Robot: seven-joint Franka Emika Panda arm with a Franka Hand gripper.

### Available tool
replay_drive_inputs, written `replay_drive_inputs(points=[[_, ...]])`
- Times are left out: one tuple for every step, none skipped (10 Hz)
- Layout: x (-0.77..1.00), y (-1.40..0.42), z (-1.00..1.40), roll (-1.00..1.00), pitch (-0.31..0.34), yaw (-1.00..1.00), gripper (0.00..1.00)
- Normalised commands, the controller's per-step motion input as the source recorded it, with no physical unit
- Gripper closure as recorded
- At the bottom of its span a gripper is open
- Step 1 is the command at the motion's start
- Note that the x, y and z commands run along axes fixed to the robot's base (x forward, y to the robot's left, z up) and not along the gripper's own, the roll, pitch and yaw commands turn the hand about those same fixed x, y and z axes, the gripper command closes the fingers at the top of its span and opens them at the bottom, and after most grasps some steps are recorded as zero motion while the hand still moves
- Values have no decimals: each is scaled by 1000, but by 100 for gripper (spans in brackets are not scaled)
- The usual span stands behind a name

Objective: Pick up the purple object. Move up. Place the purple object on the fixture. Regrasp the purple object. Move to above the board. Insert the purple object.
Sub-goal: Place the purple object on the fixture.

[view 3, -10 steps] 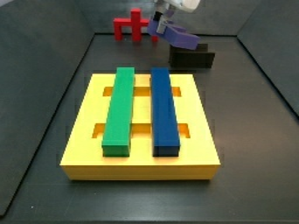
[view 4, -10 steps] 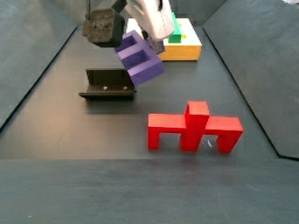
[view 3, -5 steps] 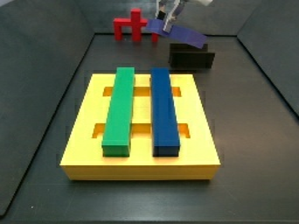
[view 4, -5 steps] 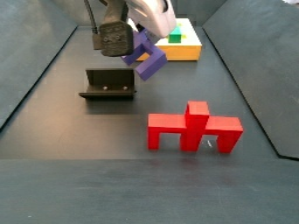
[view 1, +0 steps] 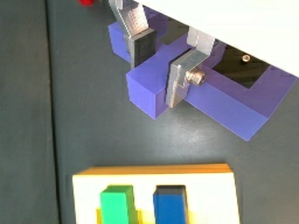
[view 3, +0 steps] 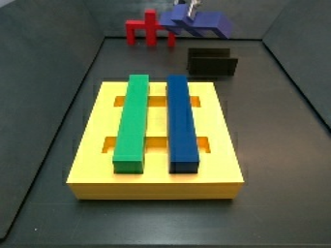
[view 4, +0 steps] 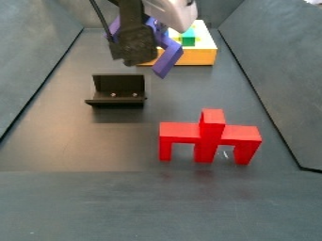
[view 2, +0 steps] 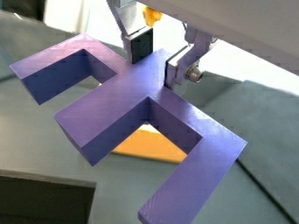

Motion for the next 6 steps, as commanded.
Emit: replay_drive_inputs(points=[[14,146,157,-511,123,569,100],[54,171,171,-489,111,537,100],[94,206,143,-477,111,497,100],[77,229,63,-463,103,494,100],[89,214,0,-503,100,489,100],[54,203,23,-491,97,517,100]])
